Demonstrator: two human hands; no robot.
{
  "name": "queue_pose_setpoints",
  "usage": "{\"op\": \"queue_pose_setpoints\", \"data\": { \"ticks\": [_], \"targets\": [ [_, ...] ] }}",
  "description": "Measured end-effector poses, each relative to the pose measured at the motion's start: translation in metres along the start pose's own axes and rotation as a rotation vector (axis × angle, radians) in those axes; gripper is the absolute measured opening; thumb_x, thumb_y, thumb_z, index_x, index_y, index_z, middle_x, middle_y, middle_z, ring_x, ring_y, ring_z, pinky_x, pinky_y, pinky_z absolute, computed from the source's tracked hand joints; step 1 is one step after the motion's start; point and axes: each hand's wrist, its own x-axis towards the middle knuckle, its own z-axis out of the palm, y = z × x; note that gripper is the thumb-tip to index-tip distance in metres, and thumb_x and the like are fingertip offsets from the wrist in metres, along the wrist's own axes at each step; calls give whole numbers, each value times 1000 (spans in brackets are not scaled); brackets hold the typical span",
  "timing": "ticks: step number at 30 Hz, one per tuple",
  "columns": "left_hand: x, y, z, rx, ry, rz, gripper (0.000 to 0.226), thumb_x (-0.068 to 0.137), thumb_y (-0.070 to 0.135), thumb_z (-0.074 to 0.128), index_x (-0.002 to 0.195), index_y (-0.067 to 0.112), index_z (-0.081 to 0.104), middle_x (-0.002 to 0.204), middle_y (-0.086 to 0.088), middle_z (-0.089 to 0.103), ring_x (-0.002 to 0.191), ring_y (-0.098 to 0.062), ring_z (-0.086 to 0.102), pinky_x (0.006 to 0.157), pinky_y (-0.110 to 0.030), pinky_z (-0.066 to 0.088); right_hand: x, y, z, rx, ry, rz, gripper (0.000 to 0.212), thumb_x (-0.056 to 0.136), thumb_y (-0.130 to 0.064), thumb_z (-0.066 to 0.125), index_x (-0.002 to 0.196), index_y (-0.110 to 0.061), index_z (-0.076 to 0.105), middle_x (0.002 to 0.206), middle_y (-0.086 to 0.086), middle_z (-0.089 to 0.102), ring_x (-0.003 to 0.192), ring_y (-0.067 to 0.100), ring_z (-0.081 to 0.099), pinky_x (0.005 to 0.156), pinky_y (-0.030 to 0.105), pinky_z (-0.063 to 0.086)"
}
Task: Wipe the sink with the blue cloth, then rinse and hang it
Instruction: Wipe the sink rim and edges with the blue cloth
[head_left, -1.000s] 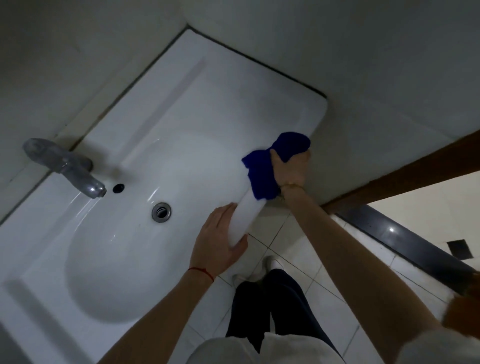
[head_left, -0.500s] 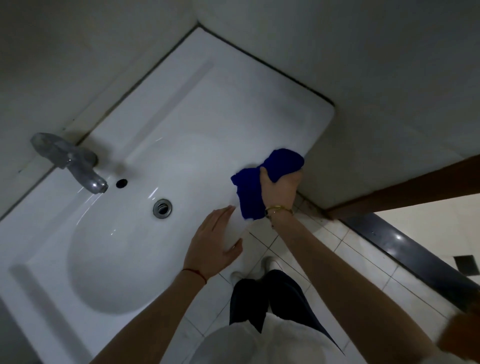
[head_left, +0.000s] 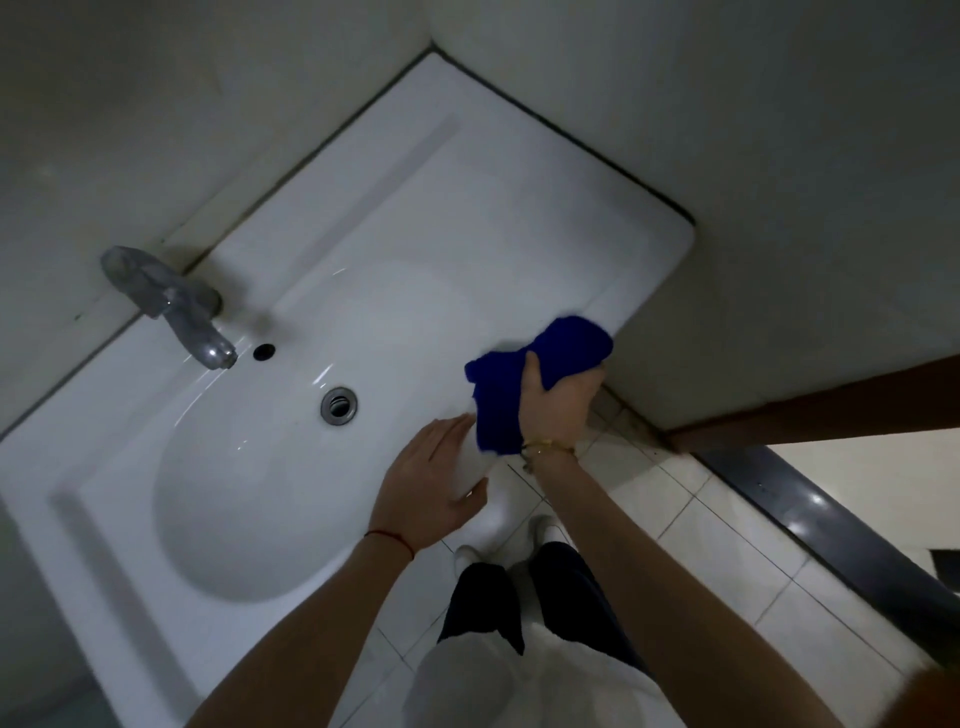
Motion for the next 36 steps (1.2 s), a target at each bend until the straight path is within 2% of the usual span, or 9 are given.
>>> {"op": "queue_pose_setpoints", "data": {
  "ticks": [5, 8, 12, 17, 21, 24, 29, 33, 36],
  "targets": [
    [-1, -1, 1, -26, 19, -1, 72, 82, 50, 59, 141, 11, 48, 135, -4, 58, 122, -17, 53, 108, -25, 36, 5, 1, -6, -46, -75, 11, 93, 84, -41, 69, 145, 4, 14, 144, 16, 39, 127, 27, 46, 109, 39, 39],
    [-3, -4, 0, -12, 47, 9, 72, 82, 50, 62, 141, 10, 49, 136, -4, 58, 122, -22, 56, 106, -33, 43, 37, -18, -20, -103, -77, 4, 85, 91, -36, 63, 145, 6, 14, 146, 15, 36, 130, 26, 42, 98, 9, 27],
    [-2, 1, -4, 24, 67, 29, 69, 82, 49, 58, 138, 9, 53, 133, -4, 60, 118, -20, 56, 104, -24, 37, 70, -41, -27, -140, 9, -1, 89, 89, -46, 62, 145, 6, 18, 146, 18, 39, 129, 28, 45, 107, 27, 37],
    [-3, -4, -3, -28, 64, 53, 69, 81, 46, 62, 137, 7, 53, 130, -6, 61, 116, -19, 57, 104, -21, 38, 41, -32, -23, -112, 6, 13, 77, 91, -35, 63, 143, 5, 23, 145, 14, 41, 127, 25, 46, 85, 7, 28],
    [-4, -6, 2, -121, 97, 113, 59, 83, 40, 63, 129, 4, 58, 119, -8, 65, 106, -13, 56, 103, -19, 40, -11, -2, -4, -25, -42, 7, 80, 87, -32, 68, 144, 3, 23, 143, 15, 43, 127, 26, 47, 107, 31, 39],
    [-16, -11, 2, -179, 100, 141, 43, 85, 30, 66, 120, 5, 61, 107, -8, 65, 97, -11, 54, 92, -33, 53, -35, 18, 3, 19, -72, 30, 80, 85, -32, 71, 141, 2, 25, 138, 16, 46, 124, 27, 50, 105, 44, 44],
    [-75, -40, -12, -92, 27, 89, 76, 88, 38, 62, 151, 7, 33, 134, -9, 55, 119, -18, 52, 105, -21, 39, -25, 9, -2, -148, -83, -8, 64, 87, -41, 66, 129, 3, 44, 108, 9, 54, 95, 22, 54, 61, 4, 45],
    [-99, -53, -24, -53, 17, 101, 74, 89, 44, 57, 149, 7, 37, 137, -8, 54, 124, -19, 51, 109, -21, 34, -39, 1, 2, -131, 7, -8, 65, 88, -43, 64, 132, 0, 44, 120, 14, 57, 108, 26, 57, 95, 31, 48],
    [-116, -63, -30, -61, 0, 125, 73, 87, 37, 64, 148, 5, 38, 133, -10, 57, 119, -20, 52, 106, -23, 39, -79, 10, 10, -131, 14, -15, 63, 90, -38, 64, 132, 1, 41, 123, 7, 53, 113, 21, 53, 80, 12, 39]
  ]
}}
